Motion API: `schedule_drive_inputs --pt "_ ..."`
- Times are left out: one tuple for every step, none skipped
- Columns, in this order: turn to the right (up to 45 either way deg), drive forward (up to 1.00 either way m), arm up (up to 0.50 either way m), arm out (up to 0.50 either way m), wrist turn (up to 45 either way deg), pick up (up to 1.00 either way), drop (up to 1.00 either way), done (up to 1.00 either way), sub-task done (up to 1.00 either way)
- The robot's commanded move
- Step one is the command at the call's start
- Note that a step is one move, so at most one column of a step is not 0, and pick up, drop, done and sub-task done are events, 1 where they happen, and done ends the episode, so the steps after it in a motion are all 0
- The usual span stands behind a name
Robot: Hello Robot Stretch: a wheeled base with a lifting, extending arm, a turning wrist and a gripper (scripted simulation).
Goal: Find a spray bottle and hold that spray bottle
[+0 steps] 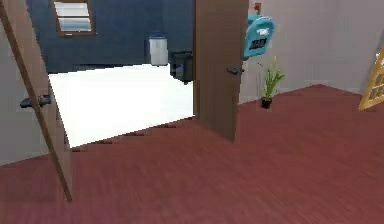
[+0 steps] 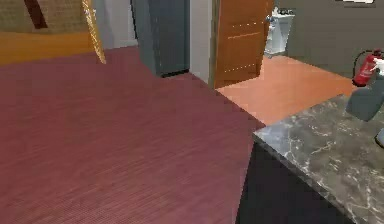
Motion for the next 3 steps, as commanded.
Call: schedule_drive_inputs --pt "-30.0 0.0 0.0 0.0 0.0 0.0 0.0 0.0 0.0" --pt "0.0 0.05 0.0 0.0 0.0 0.0 0.0 0.0 0.0" --pt "45.0 0.0 0.0 0.0 0.0 0.0 0.0 0.0 0.0"
